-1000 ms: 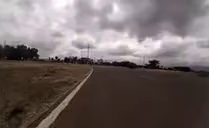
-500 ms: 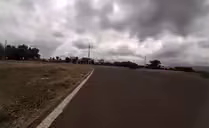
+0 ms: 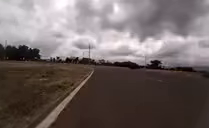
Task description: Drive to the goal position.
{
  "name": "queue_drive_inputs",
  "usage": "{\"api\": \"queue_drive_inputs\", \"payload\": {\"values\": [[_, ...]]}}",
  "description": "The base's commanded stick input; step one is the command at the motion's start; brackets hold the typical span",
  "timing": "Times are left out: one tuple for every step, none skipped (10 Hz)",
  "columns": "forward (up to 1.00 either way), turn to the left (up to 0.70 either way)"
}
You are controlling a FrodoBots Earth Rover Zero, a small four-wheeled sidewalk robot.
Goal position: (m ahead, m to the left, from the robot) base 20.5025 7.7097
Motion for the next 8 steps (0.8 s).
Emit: {"api": "queue_drive_inputs", "payload": {"values": [[0.5, 0.0], [0.5, 0.0], [0.5, 0.0], [0.5, 0.0], [0.5, 0.0], [0.5, 0.0], [0.5, -0.5], [0.5, -0.5]]}}
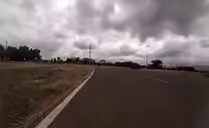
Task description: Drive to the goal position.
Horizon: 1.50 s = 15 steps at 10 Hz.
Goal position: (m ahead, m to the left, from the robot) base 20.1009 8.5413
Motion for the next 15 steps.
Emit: {"api": "queue_drive_inputs", "payload": {"values": [[0.5, -0.36], [0.5, -0.15], [0.5, 0.0], [0.5, 0.0], [0.5, 0.0], [0.5, 0.0], [0.5, 0.0], [0.5, 0.0], [0.5, 0.0], [0.5, 0.0], [0.5, 0.0], [0.5, 0.0], [0.5, 0.0], [0.5, 0.0], [0.5, 0.0]]}}
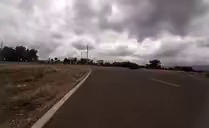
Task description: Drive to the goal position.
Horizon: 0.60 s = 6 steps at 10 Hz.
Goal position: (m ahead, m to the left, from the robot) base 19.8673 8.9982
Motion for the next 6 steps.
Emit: {"api": "queue_drive_inputs", "payload": {"values": [[0.5, 0.0], [0.5, 0.0], [0.5, 0.0], [0.5, 0.0], [0.5, 0.0], [0.5, 0.0]]}}
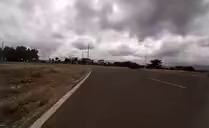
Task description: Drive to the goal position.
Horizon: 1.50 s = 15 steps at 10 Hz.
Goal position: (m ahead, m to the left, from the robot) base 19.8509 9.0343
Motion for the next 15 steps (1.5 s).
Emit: {"api": "queue_drive_inputs", "payload": {"values": [[0.5, 0.0], [0.5, 0.0], [0.5, 0.0], [0.5, 0.0], [0.5, 0.0], [0.5, 0.0], [0.5, 0.0], [0.5, 0.0], [0.5, 0.0], [0.5, 0.0], [0.5, 0.0], [0.5, 0.0], [0.5, 0.0], [0.5, 0.0], [0.5, 0.0]]}}
